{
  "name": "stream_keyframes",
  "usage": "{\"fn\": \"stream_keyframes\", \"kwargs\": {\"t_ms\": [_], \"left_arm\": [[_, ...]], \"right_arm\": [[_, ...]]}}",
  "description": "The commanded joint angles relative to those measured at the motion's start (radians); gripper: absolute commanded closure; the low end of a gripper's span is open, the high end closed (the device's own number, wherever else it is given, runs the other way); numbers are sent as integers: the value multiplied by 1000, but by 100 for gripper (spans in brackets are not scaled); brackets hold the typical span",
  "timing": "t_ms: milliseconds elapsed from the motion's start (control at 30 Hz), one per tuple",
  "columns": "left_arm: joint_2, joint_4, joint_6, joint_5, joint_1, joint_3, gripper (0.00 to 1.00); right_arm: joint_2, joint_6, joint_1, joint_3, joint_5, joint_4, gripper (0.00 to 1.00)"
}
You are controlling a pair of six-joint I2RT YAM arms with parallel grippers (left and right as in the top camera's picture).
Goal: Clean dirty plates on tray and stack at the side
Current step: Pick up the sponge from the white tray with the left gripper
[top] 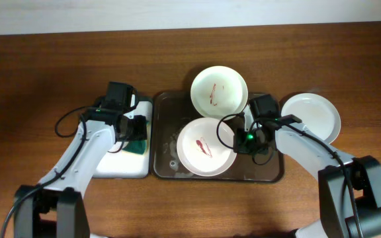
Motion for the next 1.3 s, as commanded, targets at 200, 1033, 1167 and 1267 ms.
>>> {"fn": "stream_keyframes", "kwargs": {"t_ms": [200, 1033, 1167, 1267], "left_arm": [[127, 46, -47, -29, 0, -31, 44], [137, 173, -47, 19, 1, -107, 100], [106, 155, -47, 20, 14, -56, 100], [17, 145, -47, 20, 30, -52, 100]], "right_arm": [[4, 31, 10, -1, -6, 22, 96], [4, 30, 10, -2, -9, -19, 96], [4, 26, 10, -2, -9, -26, 96], [4, 26, 10, -2, -8, -26, 96]]}}
